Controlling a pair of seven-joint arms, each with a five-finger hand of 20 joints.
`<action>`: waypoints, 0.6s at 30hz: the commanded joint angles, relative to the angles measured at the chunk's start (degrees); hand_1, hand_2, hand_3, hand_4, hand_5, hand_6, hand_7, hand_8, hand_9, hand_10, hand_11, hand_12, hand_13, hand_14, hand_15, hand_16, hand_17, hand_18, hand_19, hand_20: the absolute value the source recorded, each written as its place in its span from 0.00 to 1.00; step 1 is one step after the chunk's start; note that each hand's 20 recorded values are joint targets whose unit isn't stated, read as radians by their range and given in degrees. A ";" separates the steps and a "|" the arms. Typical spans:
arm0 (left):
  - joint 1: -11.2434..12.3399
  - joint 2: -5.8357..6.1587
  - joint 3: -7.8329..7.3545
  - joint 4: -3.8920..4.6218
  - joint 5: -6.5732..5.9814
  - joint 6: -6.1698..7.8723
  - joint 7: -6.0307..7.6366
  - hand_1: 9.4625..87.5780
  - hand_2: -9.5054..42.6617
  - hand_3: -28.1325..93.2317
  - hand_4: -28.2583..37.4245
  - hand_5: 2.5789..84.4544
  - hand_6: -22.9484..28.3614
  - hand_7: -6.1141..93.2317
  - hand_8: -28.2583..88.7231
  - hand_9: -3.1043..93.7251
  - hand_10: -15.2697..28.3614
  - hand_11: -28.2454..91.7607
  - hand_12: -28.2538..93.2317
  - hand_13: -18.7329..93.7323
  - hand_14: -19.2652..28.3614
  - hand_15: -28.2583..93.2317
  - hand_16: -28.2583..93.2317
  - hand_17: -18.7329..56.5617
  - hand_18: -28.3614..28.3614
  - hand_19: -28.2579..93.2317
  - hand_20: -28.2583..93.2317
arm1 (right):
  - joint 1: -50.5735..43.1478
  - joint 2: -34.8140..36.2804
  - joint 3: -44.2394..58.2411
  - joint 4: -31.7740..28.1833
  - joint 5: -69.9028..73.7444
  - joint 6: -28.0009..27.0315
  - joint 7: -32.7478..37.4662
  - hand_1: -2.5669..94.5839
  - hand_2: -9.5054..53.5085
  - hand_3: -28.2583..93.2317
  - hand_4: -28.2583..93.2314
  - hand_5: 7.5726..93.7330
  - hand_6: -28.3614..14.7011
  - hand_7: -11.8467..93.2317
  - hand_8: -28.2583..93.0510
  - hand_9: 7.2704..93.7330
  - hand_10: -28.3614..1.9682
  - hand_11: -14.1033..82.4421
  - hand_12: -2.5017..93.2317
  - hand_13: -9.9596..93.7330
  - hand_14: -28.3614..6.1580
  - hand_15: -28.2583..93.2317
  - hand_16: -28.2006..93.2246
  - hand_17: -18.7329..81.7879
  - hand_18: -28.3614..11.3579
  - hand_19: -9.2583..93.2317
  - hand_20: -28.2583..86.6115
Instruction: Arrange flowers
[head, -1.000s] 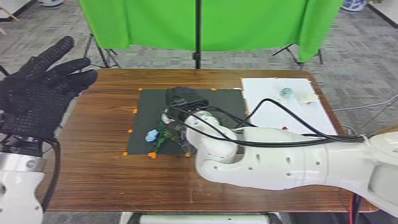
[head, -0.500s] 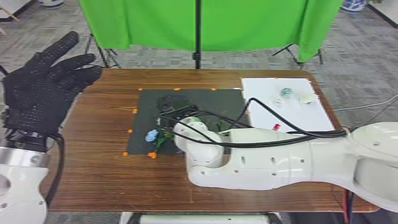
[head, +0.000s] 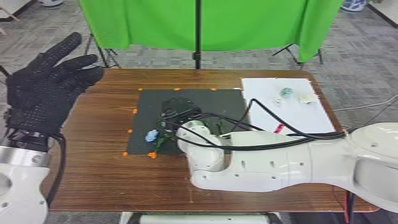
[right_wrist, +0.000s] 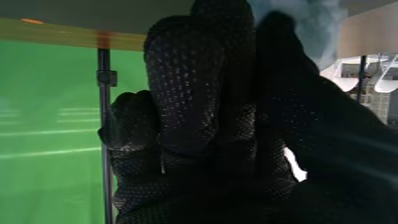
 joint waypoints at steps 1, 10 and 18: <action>-0.07 -0.66 0.47 0.65 0.19 -0.75 -1.19 0.16 0.33 0.88 0.04 0.39 0.60 0.21 0.15 0.38 0.83 0.49 0.33 0.40 1.00 0.73 0.14 0.18 0.96 0.74 0.44 | 0.83 0.02 -0.36 -0.29 -1.68 0.17 0.47 0.52 0.00 0.82 0.00 0.78 0.65 0.28 0.23 0.95 0.65 0.36 0.30 0.90 0.69 0.71 0.39 0.67 0.28 1.00 0.52; -0.17 -0.85 0.49 0.71 0.29 -0.77 -1.64 0.16 0.33 0.88 0.04 0.39 0.60 0.21 0.15 0.38 0.83 0.49 0.33 0.40 1.00 0.73 0.14 0.18 0.96 0.74 0.44 | 0.65 0.43 -0.65 -0.20 -1.85 -0.78 1.19 0.50 0.00 0.83 0.00 0.75 0.65 0.28 0.22 0.93 0.64 0.37 0.29 0.90 0.69 0.71 0.38 0.67 0.28 1.00 0.52; -0.19 -0.95 0.52 0.64 0.36 -0.49 -1.63 0.16 0.33 0.88 0.04 0.39 0.61 0.21 0.15 0.38 0.83 0.49 0.33 0.40 1.00 0.73 0.14 0.18 0.96 0.74 0.44 | 0.76 0.67 -0.44 -0.31 -2.26 -1.64 1.05 0.50 0.00 0.84 0.00 0.73 0.65 0.28 0.19 0.92 0.64 0.37 0.29 0.90 0.68 0.71 0.38 0.67 0.27 1.00 0.52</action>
